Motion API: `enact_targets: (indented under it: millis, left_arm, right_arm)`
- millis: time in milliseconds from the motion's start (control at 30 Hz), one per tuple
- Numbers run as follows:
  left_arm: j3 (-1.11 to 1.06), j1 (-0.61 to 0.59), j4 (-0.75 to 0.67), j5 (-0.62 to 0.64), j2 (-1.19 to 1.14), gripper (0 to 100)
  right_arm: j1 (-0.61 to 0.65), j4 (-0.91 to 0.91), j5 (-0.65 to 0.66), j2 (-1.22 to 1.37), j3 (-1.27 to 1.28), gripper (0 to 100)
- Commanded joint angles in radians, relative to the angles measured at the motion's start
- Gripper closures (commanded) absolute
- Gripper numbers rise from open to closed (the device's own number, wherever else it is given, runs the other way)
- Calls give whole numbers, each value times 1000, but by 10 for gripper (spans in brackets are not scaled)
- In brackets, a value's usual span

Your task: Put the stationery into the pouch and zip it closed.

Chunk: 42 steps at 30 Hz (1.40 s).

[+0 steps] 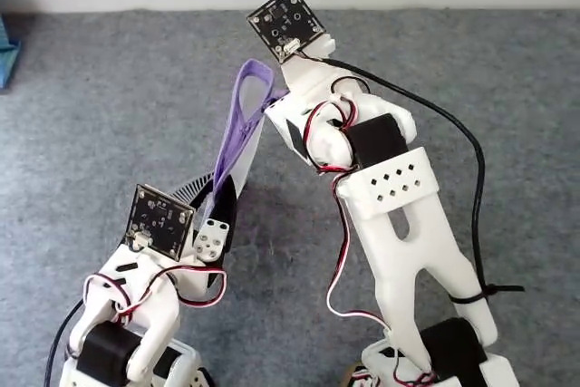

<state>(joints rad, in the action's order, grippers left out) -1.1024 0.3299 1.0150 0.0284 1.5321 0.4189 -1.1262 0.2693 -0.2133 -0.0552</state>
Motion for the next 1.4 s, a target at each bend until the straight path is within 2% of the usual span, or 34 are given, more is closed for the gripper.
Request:
enact_targets:
  millis: [0,67,233,300,500,800,1067,1367]
  left_arm:
    - [8,-9,15,-2,12,990]
    - [8,-9,15,-2,12,990]
    - [8,-9,15,-2,12,990]
    - [8,-9,15,-2,12,990]
    - [8,-9,17,-2,12,990]
    - [8,-9,18,-2,12,990]
    - [8,-9,20,-2,12,990]
    - [8,-8,20,-2,12,990]
  right_arm:
    - [4,-71,-3,1,-8,986]
    - [65,-143,-41,1,-8,965]
    - [188,-217,-207,1,-9,776]
    - [220,-248,-239,-1,-9,745]
    - [285,-278,-242,-71,-9,839]
    - [249,-243,-241,-145,-9,797]
    - [225,-174,-183,-177,-9,800]
    - [225,-131,-183,-133,-3,801]
